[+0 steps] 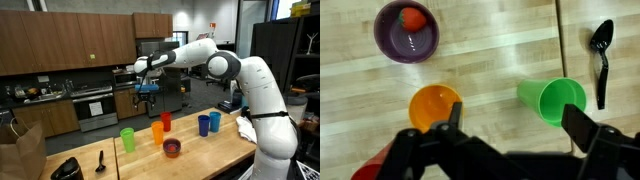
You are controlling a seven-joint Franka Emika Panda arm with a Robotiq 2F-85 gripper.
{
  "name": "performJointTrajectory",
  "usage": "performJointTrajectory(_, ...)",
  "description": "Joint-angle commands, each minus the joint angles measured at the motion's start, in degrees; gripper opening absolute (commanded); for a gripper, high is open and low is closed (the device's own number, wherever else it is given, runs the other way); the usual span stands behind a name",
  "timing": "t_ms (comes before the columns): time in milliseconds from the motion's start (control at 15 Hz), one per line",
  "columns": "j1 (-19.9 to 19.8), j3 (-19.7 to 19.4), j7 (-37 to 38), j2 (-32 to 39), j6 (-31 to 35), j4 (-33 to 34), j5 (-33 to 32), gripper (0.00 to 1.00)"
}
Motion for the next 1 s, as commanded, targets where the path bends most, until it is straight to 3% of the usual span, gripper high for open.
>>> performJointTrajectory(0, 0.07, -0.17, -0.89, -0.34, 0.13, -1.06, 0.21, 1.0)
performJointTrajectory(600, -0.89, -0.43, -3.76, -4.4, 2.79, -18.51, 1.15, 1.0)
performJointTrajectory(933, -0.07, -0.48, -4.73, -6.14, 4.79, -25.92, -1.76, 1.0)
